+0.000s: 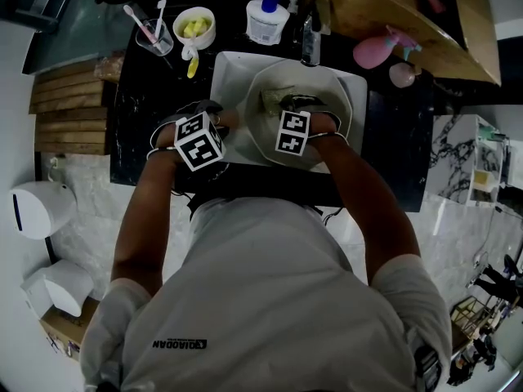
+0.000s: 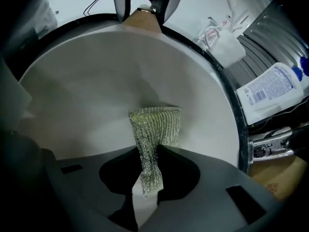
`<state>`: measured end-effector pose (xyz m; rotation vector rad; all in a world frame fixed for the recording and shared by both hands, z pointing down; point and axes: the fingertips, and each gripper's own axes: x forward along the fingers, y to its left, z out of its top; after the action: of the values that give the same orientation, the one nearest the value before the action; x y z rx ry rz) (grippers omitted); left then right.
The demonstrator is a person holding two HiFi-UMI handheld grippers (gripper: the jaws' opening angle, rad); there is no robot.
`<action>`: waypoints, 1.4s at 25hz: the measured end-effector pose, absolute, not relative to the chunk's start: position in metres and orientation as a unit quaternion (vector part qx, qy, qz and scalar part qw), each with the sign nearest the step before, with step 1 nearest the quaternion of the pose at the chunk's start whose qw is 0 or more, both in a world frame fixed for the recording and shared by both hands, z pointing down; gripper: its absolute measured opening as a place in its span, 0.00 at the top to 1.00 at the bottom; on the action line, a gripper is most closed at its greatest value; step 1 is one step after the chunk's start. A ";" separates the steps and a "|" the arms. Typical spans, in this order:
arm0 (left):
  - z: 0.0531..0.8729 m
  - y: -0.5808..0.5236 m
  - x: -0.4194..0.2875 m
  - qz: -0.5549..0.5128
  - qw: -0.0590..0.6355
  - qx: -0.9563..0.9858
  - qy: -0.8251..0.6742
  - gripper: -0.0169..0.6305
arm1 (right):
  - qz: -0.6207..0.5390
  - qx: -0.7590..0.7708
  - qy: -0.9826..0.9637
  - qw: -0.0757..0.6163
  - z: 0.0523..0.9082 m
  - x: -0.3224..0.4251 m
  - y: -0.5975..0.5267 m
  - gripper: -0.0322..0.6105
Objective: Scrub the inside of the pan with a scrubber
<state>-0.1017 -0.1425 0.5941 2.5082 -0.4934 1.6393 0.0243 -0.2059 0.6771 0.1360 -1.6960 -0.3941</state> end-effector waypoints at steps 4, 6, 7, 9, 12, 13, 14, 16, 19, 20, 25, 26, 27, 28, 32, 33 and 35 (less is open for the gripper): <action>0.594 -0.143 -0.102 0.539 0.052 0.825 -0.162 0.65 | -0.177 0.043 -0.747 0.639 0.676 0.024 -0.194 0.79; 0.594 -0.143 -0.102 0.539 0.052 0.825 -0.162 0.65 | -0.179 0.033 -0.748 0.639 0.675 0.024 -0.188 0.79; 0.593 -0.142 -0.102 0.539 0.052 0.825 -0.162 0.65 | -0.179 0.028 -0.748 0.639 0.675 0.024 -0.184 0.79; 0.594 -0.142 -0.102 0.539 0.051 0.825 -0.162 0.65 | -0.181 0.018 -0.747 0.639 0.674 0.024 -0.178 0.79; 0.594 -0.142 -0.102 0.539 0.051 0.825 -0.162 0.65 | -0.175 0.003 -0.746 0.642 0.674 0.025 -0.167 0.79; 0.594 -0.142 -0.102 0.539 0.050 0.825 -0.163 0.65 | -0.171 -0.003 -0.747 0.642 0.673 0.025 -0.164 0.79; 0.594 -0.142 -0.102 0.539 0.050 0.825 -0.163 0.65 | -0.165 -0.008 -0.749 0.642 0.673 0.025 -0.160 0.79; 0.594 -0.142 -0.102 0.539 0.048 0.825 -0.163 0.65 | -0.149 -0.020 -0.752 0.641 0.672 0.026 -0.151 0.79; 0.593 -0.142 -0.102 0.539 0.047 0.825 -0.163 0.65 | -0.128 -0.042 -0.752 0.645 0.670 0.029 -0.136 0.79; 0.593 -0.142 -0.102 0.539 0.047 0.825 -0.163 0.65 | -0.123 -0.051 -0.751 0.646 0.669 0.030 -0.131 0.79; 0.594 -0.142 -0.102 0.539 0.050 0.825 -0.163 0.65 | -0.087 -0.101 -0.748 0.650 0.668 0.035 -0.106 0.79; 0.594 -0.142 -0.102 0.539 0.050 0.825 -0.162 0.65 | -0.075 -0.110 -0.748 0.650 0.667 0.036 -0.102 0.79; 0.594 -0.142 -0.102 0.539 0.050 0.825 -0.162 0.65 | -0.063 -0.118 -0.748 0.650 0.667 0.036 -0.097 0.79; 0.594 -0.142 -0.102 0.539 0.050 0.825 -0.162 0.65 | -0.053 -0.125 -0.748 0.649 0.666 0.037 -0.094 0.79; 0.594 -0.141 -0.101 0.539 0.049 0.825 -0.163 0.65 | -0.023 -0.148 -0.746 0.649 0.663 0.040 -0.082 0.79; 0.594 -0.141 -0.101 0.538 0.048 0.825 -0.163 0.65 | -0.018 -0.152 -0.745 0.649 0.663 0.042 -0.080 0.79; 0.594 -0.142 -0.101 0.538 0.047 0.825 -0.164 0.65 | -0.013 -0.158 -0.743 0.650 0.662 0.043 -0.078 0.79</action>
<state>-0.1013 -0.1416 0.5937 2.5182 -0.4992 1.6418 0.0434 -0.0776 0.6615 -0.3586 -1.6887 -0.0307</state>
